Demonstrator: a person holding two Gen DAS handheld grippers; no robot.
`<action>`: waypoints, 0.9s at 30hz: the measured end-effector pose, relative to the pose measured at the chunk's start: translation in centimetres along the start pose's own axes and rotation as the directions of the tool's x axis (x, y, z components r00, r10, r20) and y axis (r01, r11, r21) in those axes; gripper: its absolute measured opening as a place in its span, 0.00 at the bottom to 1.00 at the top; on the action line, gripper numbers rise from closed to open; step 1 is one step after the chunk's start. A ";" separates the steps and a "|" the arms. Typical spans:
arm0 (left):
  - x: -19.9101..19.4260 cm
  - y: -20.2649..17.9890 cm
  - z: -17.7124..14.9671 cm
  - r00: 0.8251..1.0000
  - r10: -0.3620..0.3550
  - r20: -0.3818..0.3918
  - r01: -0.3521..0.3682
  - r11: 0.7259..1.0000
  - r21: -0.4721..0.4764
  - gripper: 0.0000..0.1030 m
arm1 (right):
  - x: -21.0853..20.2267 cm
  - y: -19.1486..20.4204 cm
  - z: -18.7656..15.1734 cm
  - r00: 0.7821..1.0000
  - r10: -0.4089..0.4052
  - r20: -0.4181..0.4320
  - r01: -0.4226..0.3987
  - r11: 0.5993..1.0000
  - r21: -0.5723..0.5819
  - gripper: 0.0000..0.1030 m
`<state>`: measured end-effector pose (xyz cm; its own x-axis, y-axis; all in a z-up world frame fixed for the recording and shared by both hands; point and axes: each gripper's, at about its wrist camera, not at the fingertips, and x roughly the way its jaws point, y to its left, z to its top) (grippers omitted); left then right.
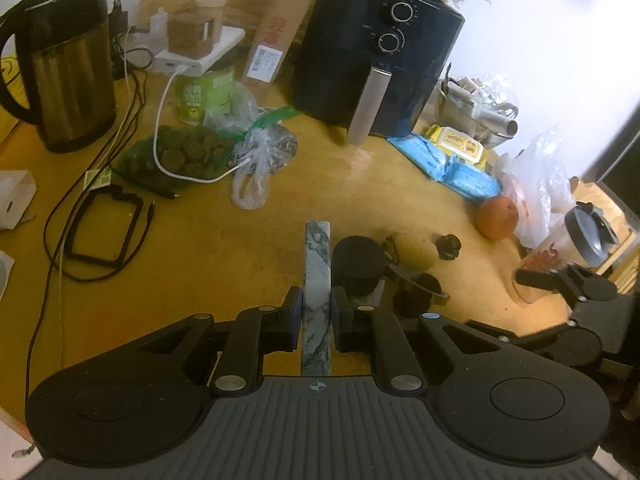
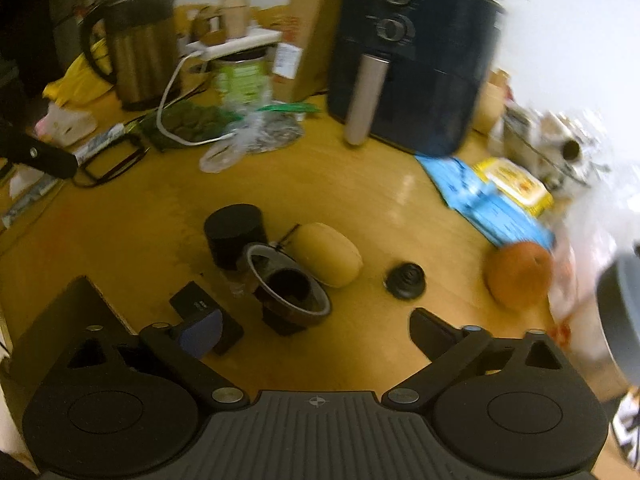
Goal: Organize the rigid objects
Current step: 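Grasp the metal ring with the right tool while the left tool holds the strip, then carry the strip in the left tool and the ring in the right tool to the box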
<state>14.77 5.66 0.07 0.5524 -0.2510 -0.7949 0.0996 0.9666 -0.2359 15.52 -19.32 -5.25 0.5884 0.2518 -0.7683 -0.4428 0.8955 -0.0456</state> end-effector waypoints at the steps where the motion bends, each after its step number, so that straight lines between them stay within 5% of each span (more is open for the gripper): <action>1: -0.2 0.2 -0.2 1.000 0.004 0.001 -0.004 1.000 -0.004 0.15 | 0.3 0.4 0.2 1.000 0.004 -0.003 -0.004 1.000 -0.026 0.92; 13: -2.5 2.3 -1.5 0.998 0.061 0.029 -0.058 0.995 -0.086 0.15 | 3.5 4.1 1.4 0.999 0.028 -0.026 -0.034 0.969 -0.247 0.60; 18: -3.2 3.0 -2.0 0.996 0.081 0.041 -0.076 0.990 -0.117 0.15 | 4.8 5.0 1.5 0.999 0.016 -0.047 -0.030 0.951 -0.309 0.29; 27: -3.5 3.4 -2.5 0.996 0.078 0.043 -0.072 0.989 -0.128 0.15 | 4.1 5.4 1.4 1.000 -0.019 0.006 0.020 0.935 -0.355 0.13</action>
<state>11.14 9.68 0.70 0.5939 -0.1719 -0.7860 -0.0475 0.9677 -0.2475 16.45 -12.99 -7.74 0.6006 0.2370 -0.7636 -0.6423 0.7118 -0.2842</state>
